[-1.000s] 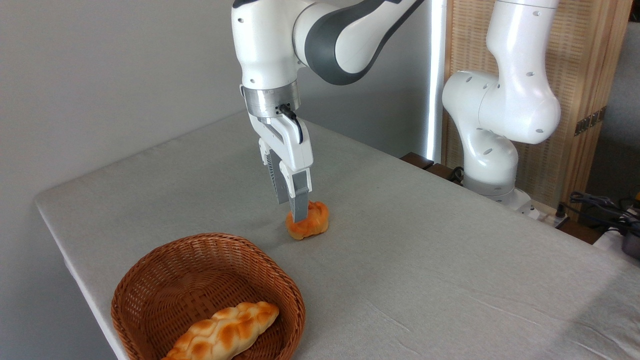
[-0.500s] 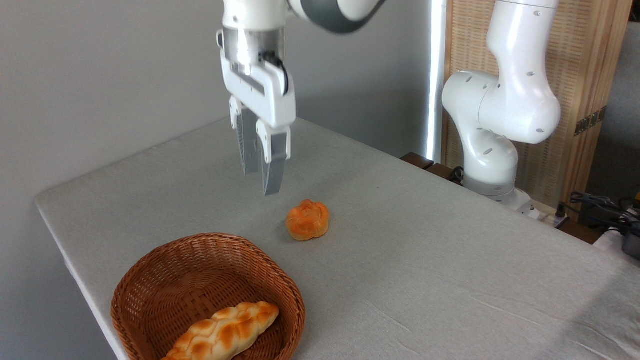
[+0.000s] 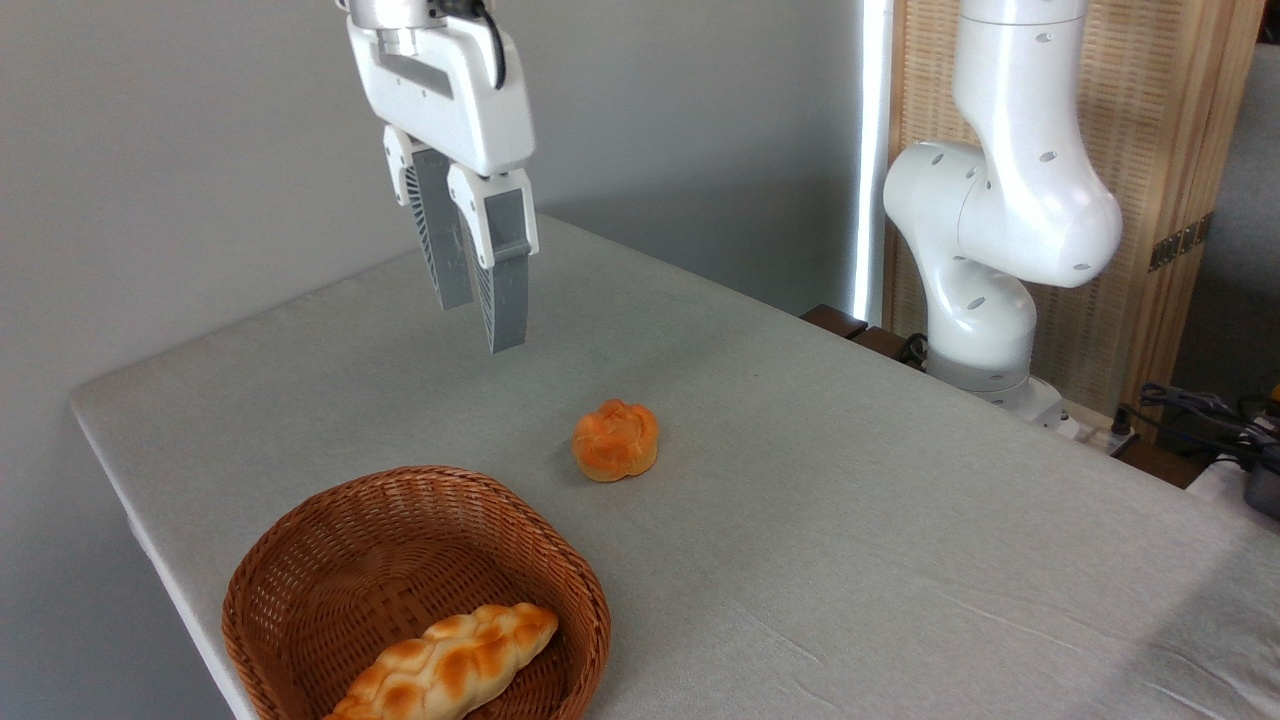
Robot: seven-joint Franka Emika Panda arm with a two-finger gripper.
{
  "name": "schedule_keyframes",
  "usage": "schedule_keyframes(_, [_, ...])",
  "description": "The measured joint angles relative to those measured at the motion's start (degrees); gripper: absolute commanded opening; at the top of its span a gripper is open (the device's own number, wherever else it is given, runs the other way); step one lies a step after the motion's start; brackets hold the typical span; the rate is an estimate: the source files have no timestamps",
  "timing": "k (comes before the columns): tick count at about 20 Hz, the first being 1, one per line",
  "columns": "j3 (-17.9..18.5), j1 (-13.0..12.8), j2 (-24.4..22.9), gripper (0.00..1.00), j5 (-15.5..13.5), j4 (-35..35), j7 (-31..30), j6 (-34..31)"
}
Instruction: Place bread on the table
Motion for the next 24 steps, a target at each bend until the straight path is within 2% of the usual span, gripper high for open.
schedule_keyframes(7, [0.8,0.1,1.4,1.00,0.0,2.8,-3.8,-5.3])
schedule_keyframes(19, [0.9,0.1,2.2,1.00,-0.1,2.4,-3.9,-4.7])
schedule_keyframes(24, [2.7,0.1,2.1,1.00,-2.0,2.4,-4.0,-2.7])
